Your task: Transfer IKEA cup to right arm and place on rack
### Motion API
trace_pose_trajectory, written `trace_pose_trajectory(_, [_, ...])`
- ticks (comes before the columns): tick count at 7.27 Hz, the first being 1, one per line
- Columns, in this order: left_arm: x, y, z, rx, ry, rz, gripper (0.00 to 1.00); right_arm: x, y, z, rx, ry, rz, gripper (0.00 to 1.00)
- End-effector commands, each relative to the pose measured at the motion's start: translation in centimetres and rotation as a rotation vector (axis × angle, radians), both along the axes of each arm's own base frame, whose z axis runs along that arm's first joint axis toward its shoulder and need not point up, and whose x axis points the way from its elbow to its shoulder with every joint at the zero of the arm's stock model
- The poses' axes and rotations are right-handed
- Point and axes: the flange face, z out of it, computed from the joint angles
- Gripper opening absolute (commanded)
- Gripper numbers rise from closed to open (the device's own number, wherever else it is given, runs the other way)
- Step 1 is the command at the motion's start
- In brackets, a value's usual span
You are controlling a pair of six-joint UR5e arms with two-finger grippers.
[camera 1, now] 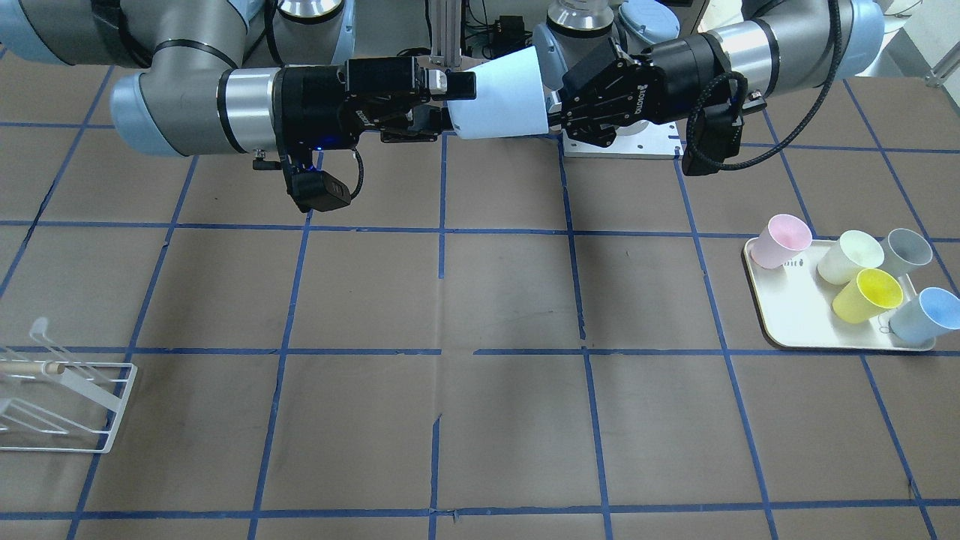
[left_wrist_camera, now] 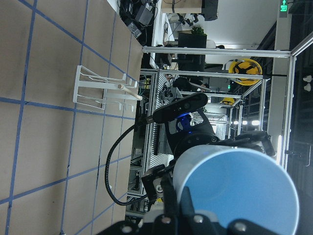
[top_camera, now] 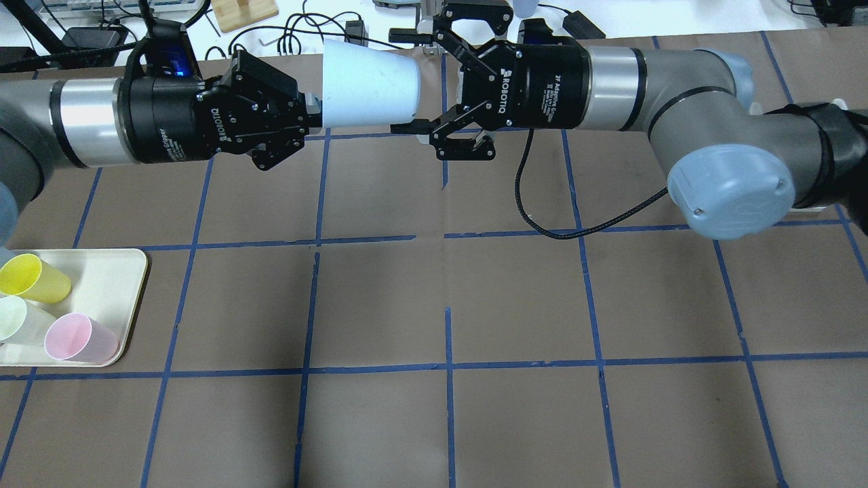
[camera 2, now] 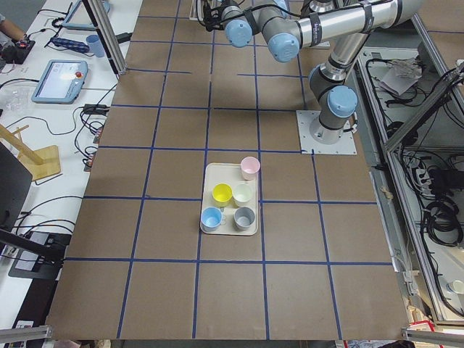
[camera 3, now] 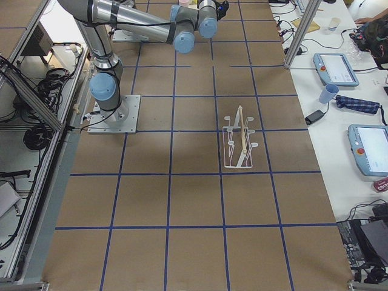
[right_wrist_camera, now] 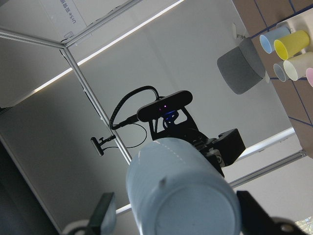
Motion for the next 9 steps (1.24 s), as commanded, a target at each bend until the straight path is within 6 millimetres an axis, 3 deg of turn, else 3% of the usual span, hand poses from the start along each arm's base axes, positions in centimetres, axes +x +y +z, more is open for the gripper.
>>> trace_pose_trajectory(1, [-0.01,0.04,0.04,0.004,-0.001,0.000,0.00,0.01,-0.01,0.03,0.001,0.005,0.002,0.71])
trace_pose_trajectory(2, [-0.02,0.08,0.10,0.004,-0.001,0.001,0.00,0.01,-0.01,0.04,0.001,0.005,0.002,0.63])
trace_pose_trajectory(3, [-0.01,0.04,0.02,0.006,-0.002,0.000,0.00,0.01,-0.01,0.05,0.001,0.003,0.001,0.62])
trace_pose_trajectory(4, [-0.10,0.47,0.51,-0.012,-0.015,-0.004,0.87,0.00,-0.06,-0.01,0.009,0.001,0.001,0.61])
trace_pose_trajectory(5, [-0.09,0.47,0.56,0.018,-0.012,0.002,1.00,0.01,-0.04,0.14,0.007,0.002,0.002,0.61])
trace_pose_trajectory(9, [-0.05,0.69,0.64,0.076,-0.038,0.004,1.00,-0.58,-0.45,0.30,0.010,0.005,-0.009,0.61])
